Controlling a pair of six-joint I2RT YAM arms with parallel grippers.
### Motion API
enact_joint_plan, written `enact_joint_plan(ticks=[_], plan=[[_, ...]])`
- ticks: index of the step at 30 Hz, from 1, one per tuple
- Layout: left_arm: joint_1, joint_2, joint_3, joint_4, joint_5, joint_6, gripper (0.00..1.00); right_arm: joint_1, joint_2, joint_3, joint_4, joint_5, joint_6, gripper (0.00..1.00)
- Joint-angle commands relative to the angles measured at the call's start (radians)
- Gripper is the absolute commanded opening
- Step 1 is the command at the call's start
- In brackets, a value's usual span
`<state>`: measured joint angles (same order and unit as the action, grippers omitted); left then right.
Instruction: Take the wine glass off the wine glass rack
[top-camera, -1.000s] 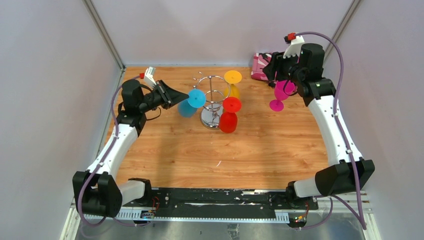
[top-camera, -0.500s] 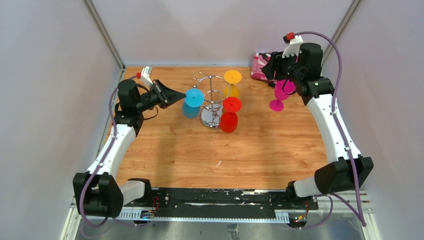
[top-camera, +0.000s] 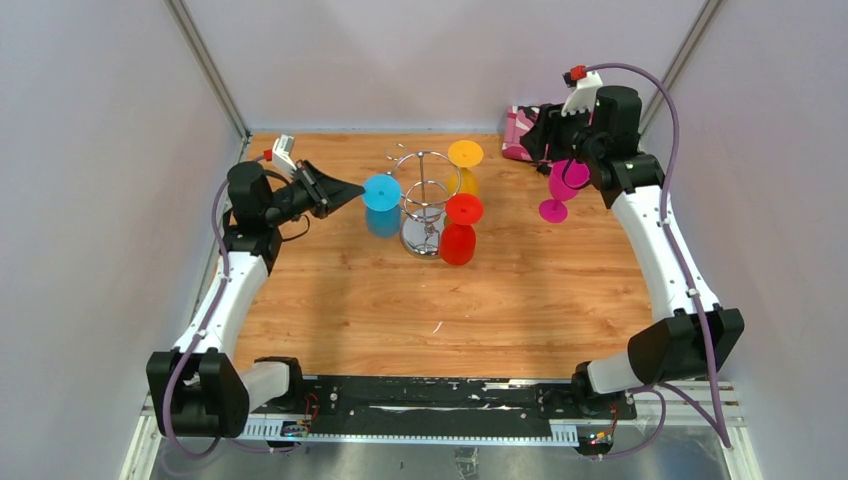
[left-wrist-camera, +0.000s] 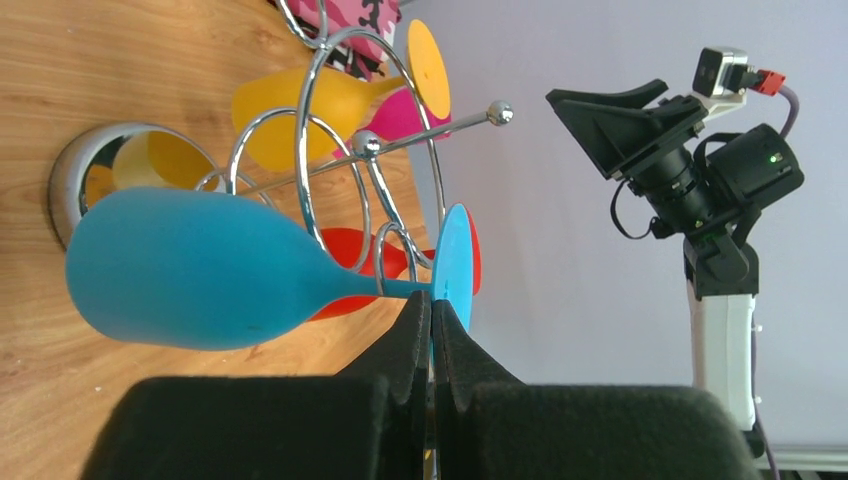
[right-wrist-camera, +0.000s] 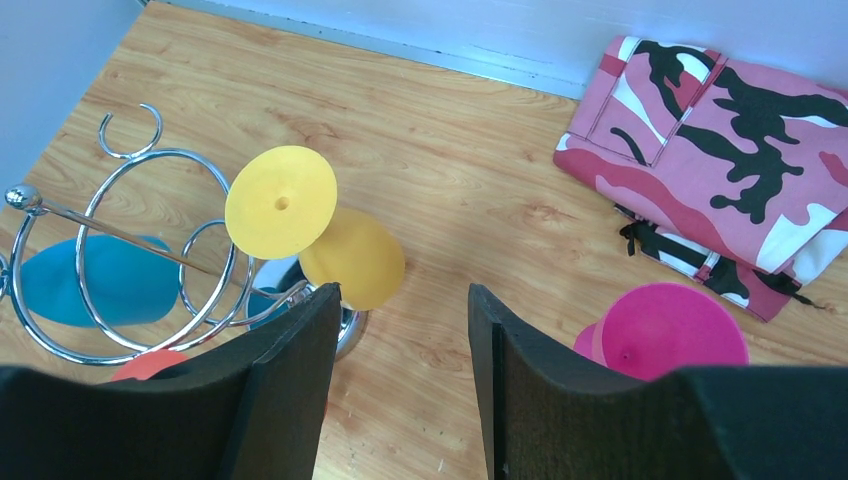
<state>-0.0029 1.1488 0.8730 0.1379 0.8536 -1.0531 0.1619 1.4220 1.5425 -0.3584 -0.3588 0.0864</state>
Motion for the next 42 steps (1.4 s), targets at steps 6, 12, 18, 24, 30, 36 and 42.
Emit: enact_joint_plan(ticks=[6, 12, 18, 24, 30, 36, 42], plan=[[0.039, -0.061, -0.042, 0.027, 0.042, -0.038, 0.00, 0.013, 0.014, -0.018, 0.016, -0.026, 0.016, 0.55], [0.056, -0.085, -0.048, 0.027, 0.056, -0.052, 0.00, 0.013, 0.017, -0.019, 0.018, -0.035, 0.020, 0.55], [0.062, -0.121, -0.044, 0.024, 0.064, -0.064, 0.00, 0.013, 0.020, -0.019, 0.019, -0.039, 0.021, 0.55], [0.096, -0.136, 0.033, -0.161, -0.019, 0.062, 0.00, 0.013, 0.017, -0.021, 0.018, -0.039, 0.022, 0.55], [0.117, -0.142, 0.137, -0.362, -0.179, 0.217, 0.00, 0.013, 0.011, -0.025, 0.018, -0.031, 0.019, 0.55], [0.122, -0.095, 0.171, -0.265, -0.193, 0.171, 0.00, 0.013, 0.012, -0.027, 0.028, -0.034, 0.025, 0.55], [0.123, -0.009, 0.240, -0.031, -0.179, 0.043, 0.00, 0.013, 0.011, -0.042, 0.052, -0.025, 0.035, 0.55]])
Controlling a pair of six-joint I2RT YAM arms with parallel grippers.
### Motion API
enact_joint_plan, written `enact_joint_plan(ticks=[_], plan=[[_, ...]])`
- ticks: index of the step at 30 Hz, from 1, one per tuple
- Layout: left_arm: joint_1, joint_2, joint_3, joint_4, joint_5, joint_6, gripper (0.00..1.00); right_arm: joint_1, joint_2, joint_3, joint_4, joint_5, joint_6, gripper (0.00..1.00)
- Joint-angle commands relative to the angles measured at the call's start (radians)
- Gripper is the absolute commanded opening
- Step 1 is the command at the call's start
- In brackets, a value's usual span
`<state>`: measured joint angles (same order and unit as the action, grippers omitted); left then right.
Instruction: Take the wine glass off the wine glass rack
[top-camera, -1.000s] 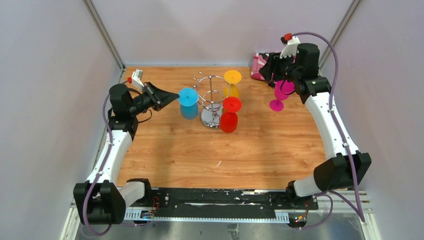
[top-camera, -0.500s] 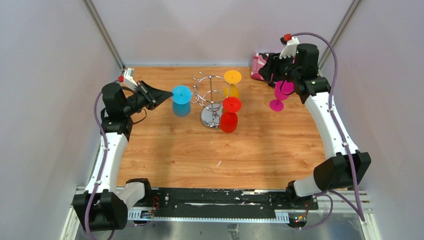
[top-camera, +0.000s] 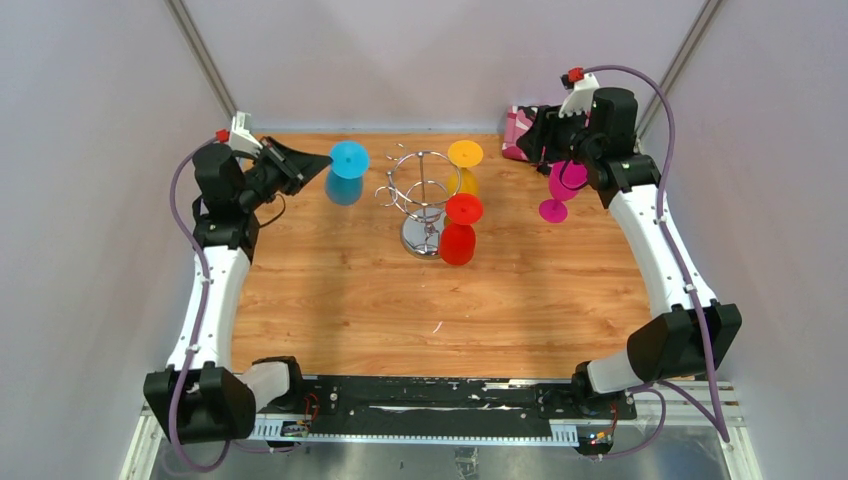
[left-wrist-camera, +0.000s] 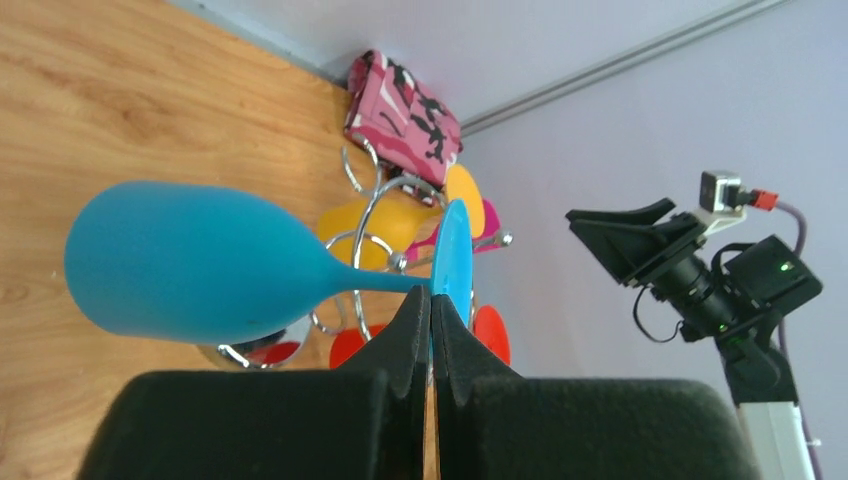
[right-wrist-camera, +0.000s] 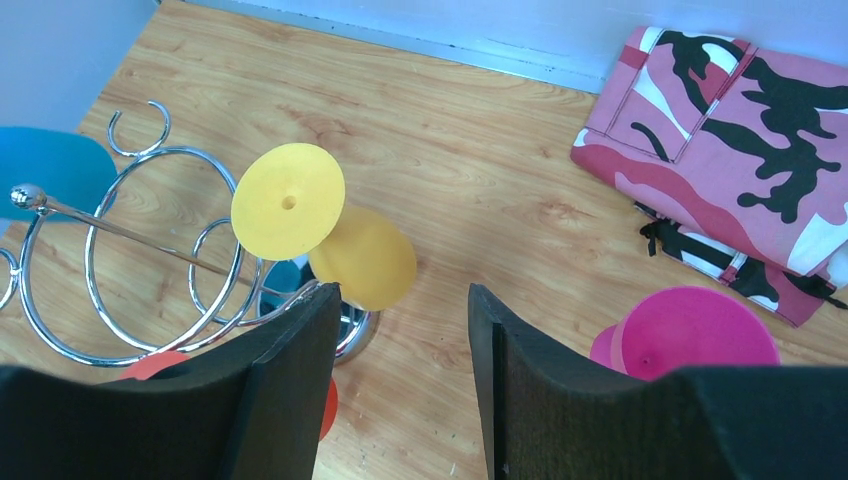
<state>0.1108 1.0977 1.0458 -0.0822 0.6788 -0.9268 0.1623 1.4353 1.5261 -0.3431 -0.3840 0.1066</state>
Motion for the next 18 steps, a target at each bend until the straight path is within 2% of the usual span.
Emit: enact_joint_plan(ticks=[1, 7, 11, 18], plan=[[0.007, 0.051, 0.086, 0.227, -0.006, -0.097, 0.00, 0.013, -0.003, -0.029, 0.044, 0.003, 0.017, 0.55], [0.001, 0.112, 0.222, 0.317, -0.009, -0.139, 0.00, 0.013, 0.011, -0.024, 0.054, 0.007, 0.019, 0.57], [-0.063, 0.132, 0.294, 0.362, -0.031, -0.140, 0.00, 0.009, 0.012, -0.029, 0.094, -0.021, 0.031, 0.59], [-0.228, 0.239, 0.465, 0.506, 0.010, -0.174, 0.00, -0.051, 0.021, -0.038, 0.322, -0.262, 0.181, 0.64]])
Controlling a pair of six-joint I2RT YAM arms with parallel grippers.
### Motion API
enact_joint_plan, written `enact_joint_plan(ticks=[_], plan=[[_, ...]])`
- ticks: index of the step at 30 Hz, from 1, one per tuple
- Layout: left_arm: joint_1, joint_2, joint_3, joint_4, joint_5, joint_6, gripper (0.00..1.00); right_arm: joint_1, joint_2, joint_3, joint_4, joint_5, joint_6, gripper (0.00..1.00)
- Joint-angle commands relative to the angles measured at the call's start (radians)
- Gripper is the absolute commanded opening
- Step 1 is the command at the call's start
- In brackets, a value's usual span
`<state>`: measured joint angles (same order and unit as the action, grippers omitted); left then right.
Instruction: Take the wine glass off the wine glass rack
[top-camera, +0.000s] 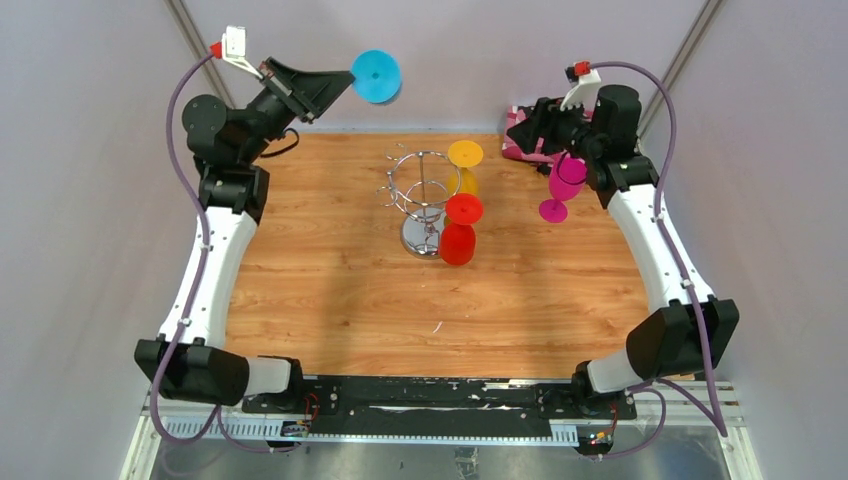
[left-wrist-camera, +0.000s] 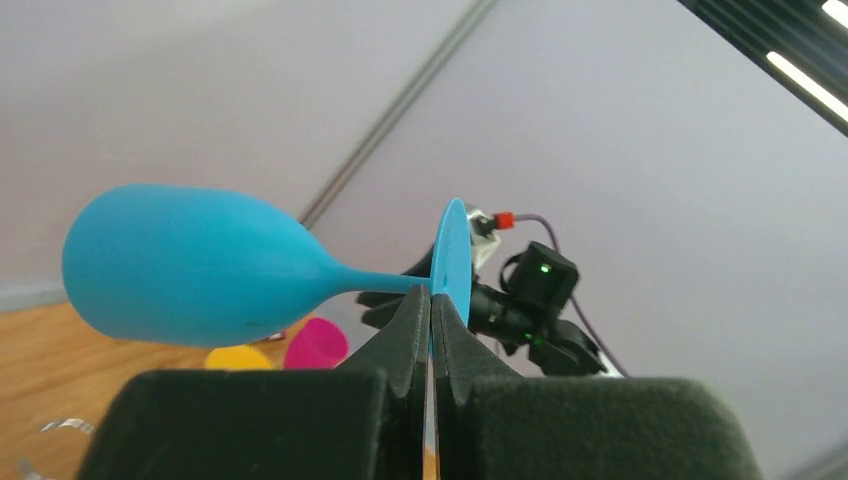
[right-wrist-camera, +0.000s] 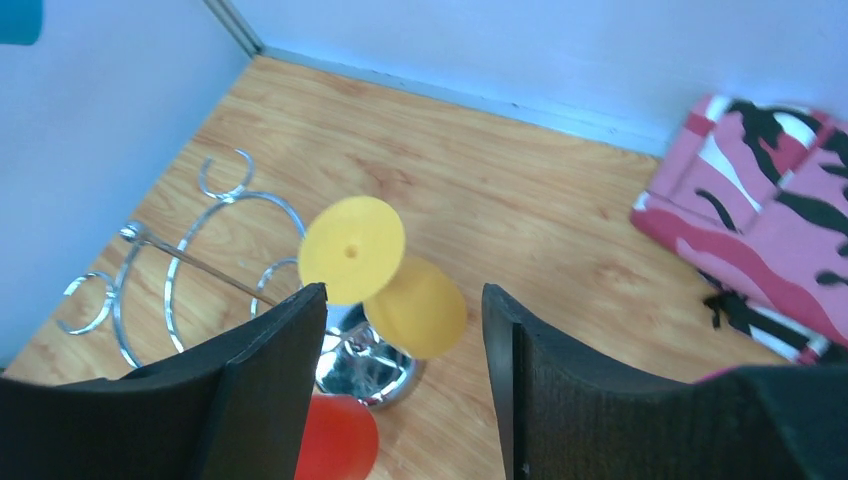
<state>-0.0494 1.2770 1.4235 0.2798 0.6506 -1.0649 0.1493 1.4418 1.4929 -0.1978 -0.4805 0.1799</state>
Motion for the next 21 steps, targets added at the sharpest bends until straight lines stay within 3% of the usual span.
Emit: enact_joint_plan(ticks=[1, 6, 10, 12, 13, 16, 21], plan=[[-0.084, 0.077, 0.103, 0.188, 0.055, -0.059, 0.00, -0.049, 0.018, -0.003, 0.225, -0.208, 0.138, 0.64], [-0.116, 0.138, 0.094, 0.507, 0.118, -0.247, 0.00, -0.131, 0.047, -0.080, 0.674, -0.448, 0.456, 0.64], [-0.116, 0.258, 0.104, 0.949, 0.146, -0.574, 0.00, -0.224, 0.158, -0.128, 1.301, -0.541, 1.001, 0.65], [-0.116, 0.356, 0.172, 1.216, 0.128, -0.795, 0.00, -0.254, 0.271, -0.083, 1.679, -0.514, 1.319, 0.65], [-0.116, 0.402, 0.204, 1.280, 0.116, -0.877, 0.00, -0.264, 0.336, -0.036, 1.781, -0.500, 1.452, 0.65], [-0.116, 0.468, 0.233, 1.289, 0.113, -0.898, 0.00, -0.258, 0.436, 0.051, 1.796, -0.495, 1.525, 0.59], [-0.116, 0.481, 0.206, 1.288, 0.125, -0.856, 0.00, -0.212, 0.494, 0.112, 1.795, -0.500, 1.523, 0.60]])
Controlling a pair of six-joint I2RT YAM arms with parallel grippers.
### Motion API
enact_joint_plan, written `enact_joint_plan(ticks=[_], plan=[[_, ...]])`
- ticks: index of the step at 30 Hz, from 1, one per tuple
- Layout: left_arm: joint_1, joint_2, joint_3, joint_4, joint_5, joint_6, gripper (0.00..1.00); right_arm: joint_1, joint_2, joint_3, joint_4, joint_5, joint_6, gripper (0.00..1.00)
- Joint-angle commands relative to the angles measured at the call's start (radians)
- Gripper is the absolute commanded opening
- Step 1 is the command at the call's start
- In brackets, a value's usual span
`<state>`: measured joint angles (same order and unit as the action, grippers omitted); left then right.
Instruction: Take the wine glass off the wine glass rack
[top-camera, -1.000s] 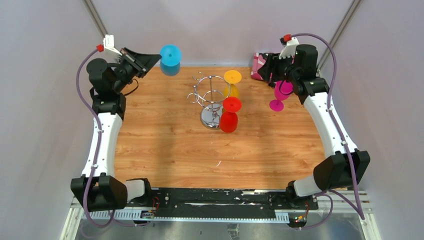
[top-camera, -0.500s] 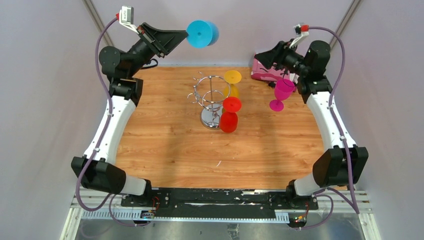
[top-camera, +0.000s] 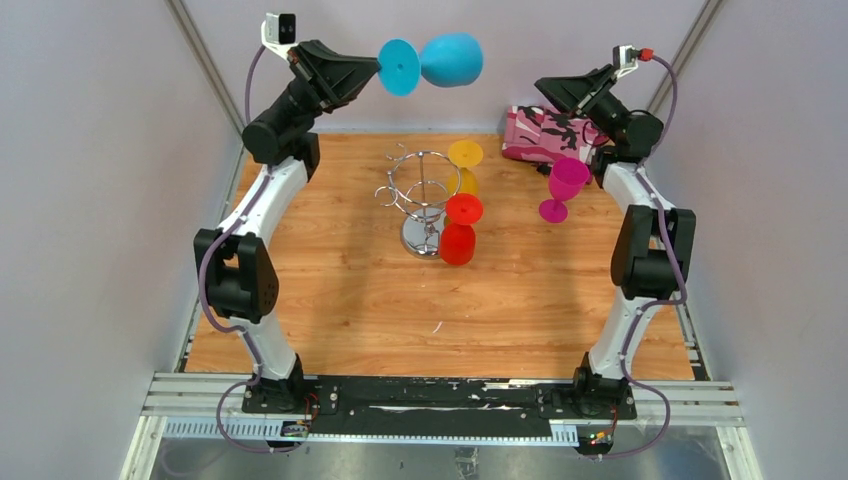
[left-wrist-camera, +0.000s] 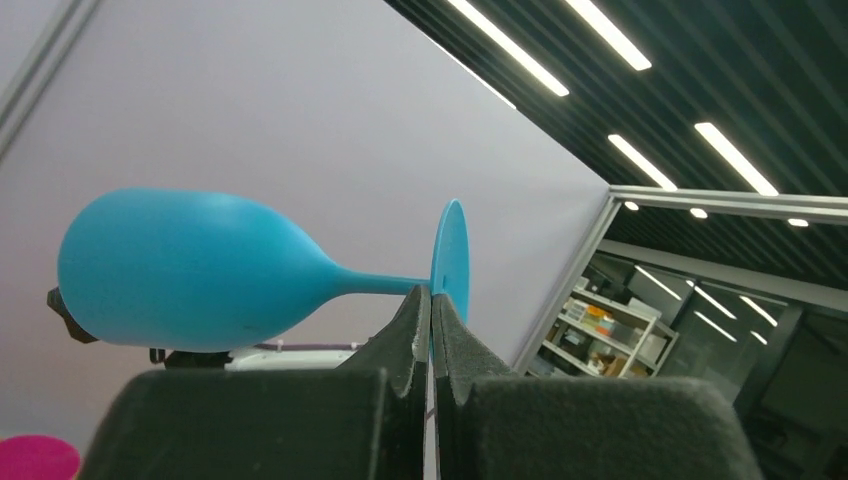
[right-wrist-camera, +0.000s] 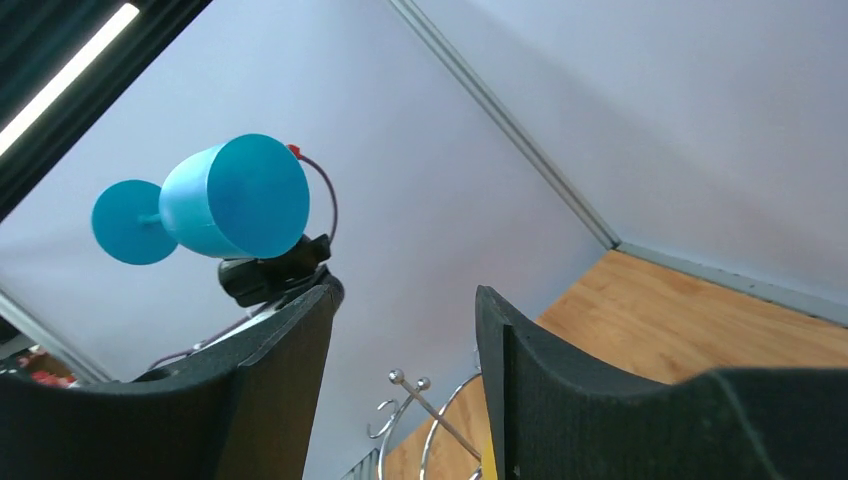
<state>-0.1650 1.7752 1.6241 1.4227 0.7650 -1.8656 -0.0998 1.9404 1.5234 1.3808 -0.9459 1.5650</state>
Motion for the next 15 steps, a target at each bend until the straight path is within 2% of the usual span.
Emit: enact_joint_plan(ticks=[1, 15], plan=[[-0.001, -0.012, 0.001, 0.145, 0.012, -0.055, 0.00, 0.057, 0.001, 0.095, 0.217, -0.036, 0.138, 0.60], [-0.001, 0.051, -0.015, 0.146, 0.006, -0.062, 0.00, 0.246, 0.132, 0.360, 0.217, -0.009, 0.226, 0.61]])
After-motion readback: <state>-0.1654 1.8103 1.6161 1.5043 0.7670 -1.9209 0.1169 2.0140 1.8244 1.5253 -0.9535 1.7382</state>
